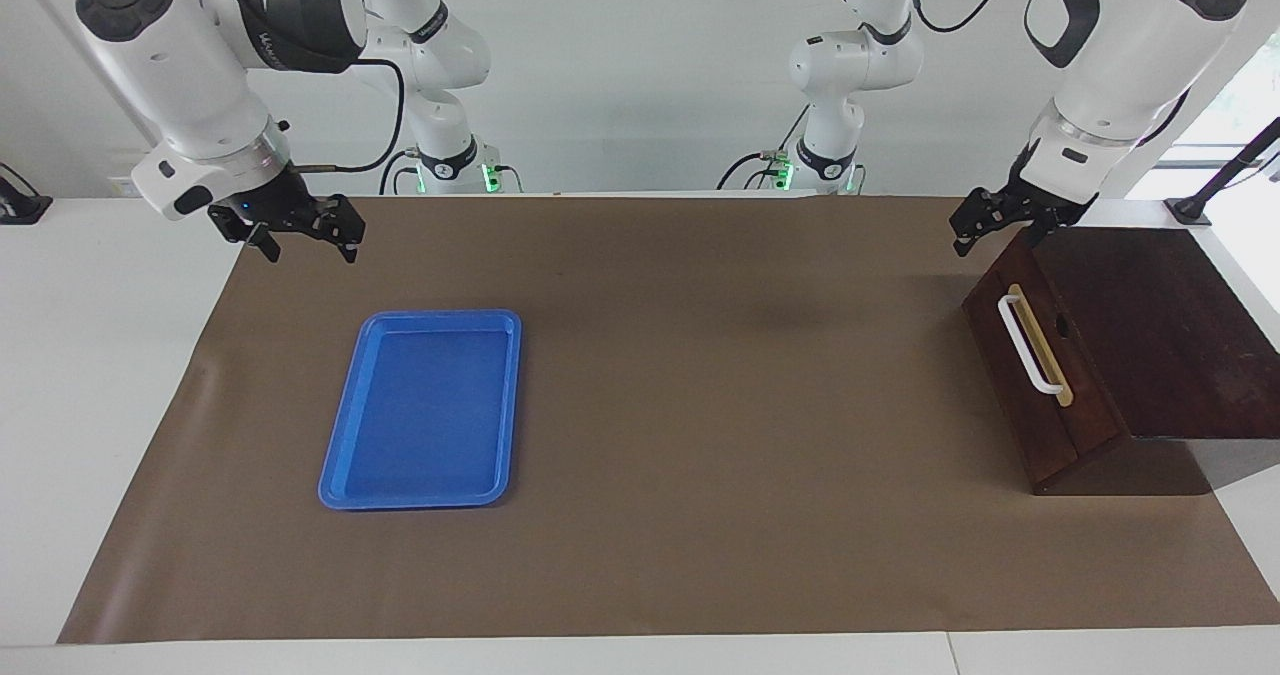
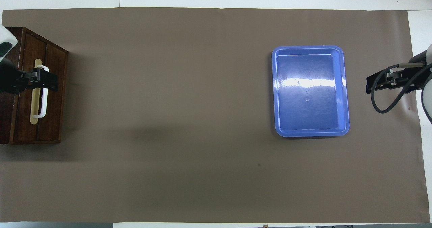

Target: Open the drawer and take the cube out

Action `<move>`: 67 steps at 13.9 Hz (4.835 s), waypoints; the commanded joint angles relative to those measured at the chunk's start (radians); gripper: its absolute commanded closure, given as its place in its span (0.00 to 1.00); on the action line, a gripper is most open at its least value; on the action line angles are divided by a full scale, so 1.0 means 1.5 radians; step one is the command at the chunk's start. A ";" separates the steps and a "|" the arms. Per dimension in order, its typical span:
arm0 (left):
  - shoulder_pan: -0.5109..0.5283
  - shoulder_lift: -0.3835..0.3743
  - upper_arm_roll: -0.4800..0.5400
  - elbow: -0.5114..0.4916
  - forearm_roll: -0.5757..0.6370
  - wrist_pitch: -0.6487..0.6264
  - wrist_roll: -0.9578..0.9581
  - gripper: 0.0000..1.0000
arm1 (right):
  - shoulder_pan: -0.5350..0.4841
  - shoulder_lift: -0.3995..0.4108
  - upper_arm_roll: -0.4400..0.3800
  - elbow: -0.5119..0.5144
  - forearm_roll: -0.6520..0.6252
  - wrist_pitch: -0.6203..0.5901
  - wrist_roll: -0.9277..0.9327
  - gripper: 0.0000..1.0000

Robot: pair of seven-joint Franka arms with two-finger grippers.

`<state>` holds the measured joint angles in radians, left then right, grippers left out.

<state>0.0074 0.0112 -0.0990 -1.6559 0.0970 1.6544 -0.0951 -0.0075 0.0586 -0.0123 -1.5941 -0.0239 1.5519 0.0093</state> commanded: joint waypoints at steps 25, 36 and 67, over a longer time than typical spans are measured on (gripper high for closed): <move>0.032 0.055 0.005 -0.255 0.217 0.364 0.024 0.00 | -0.007 -0.014 0.005 -0.013 0.005 0.000 0.009 0.00; 0.012 0.093 0.005 -0.253 0.216 0.398 -0.006 0.00 | -0.007 -0.014 0.005 -0.013 0.005 0.000 0.008 0.00; -0.137 0.121 0.003 -0.119 0.140 0.238 -0.214 0.00 | -0.027 -0.007 0.003 -0.015 0.003 0.094 0.084 0.00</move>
<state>-0.1774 0.1468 -0.1011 -1.9681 0.3200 2.1368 -0.4052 -0.0358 0.0589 -0.0176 -1.5962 -0.0239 1.6224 0.0485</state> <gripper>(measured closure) 0.000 0.000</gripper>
